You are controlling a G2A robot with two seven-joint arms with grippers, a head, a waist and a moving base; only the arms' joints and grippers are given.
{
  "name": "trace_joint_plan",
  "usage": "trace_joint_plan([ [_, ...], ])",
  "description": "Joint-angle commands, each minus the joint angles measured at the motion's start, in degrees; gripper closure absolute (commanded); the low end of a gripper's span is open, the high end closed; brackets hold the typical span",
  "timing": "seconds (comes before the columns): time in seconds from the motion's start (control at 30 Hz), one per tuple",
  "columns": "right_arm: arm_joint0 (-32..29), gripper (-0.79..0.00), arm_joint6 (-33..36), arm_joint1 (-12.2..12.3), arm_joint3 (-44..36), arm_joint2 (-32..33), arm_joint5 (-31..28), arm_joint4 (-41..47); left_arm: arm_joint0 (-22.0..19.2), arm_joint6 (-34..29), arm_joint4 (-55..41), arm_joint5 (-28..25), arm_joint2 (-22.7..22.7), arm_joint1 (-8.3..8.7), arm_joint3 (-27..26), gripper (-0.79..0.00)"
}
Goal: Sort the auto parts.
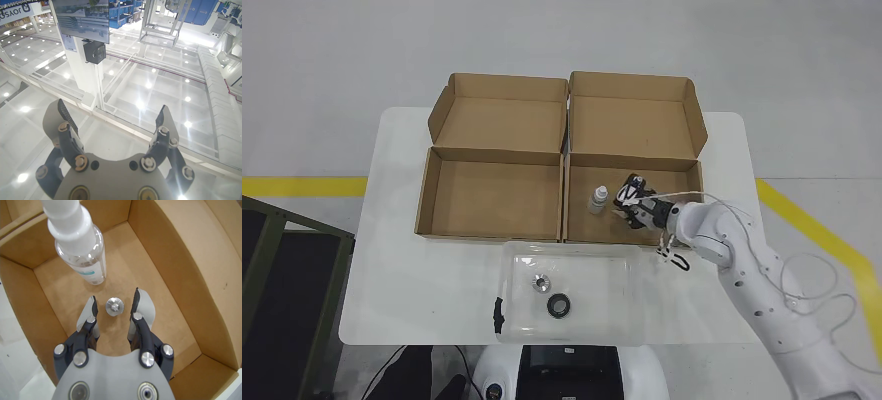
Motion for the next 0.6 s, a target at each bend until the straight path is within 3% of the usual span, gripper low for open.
trace_joint_plan([
  [0.0,-1.0,-0.366,-0.4,0.3,-2.1,1.0,-0.1,-0.2,0.0,0.0,0.0,0.0,0.0,0.0,0.0,-0.785],
  [0.27,-8.3,-0.388,-1.5,1.9,-13.9,6.7,-1.6,-3.3,0.0,0.0,0.0,0.0,0.0,0.0,0.0,-0.785],
  [0.57,-17.2,-0.468,-2.6,3.2,-26.5,10.1,-5.8,-4.9,0.0,0.0,0.0,0.0,0.0,0.0,0.0,-0.785],
])
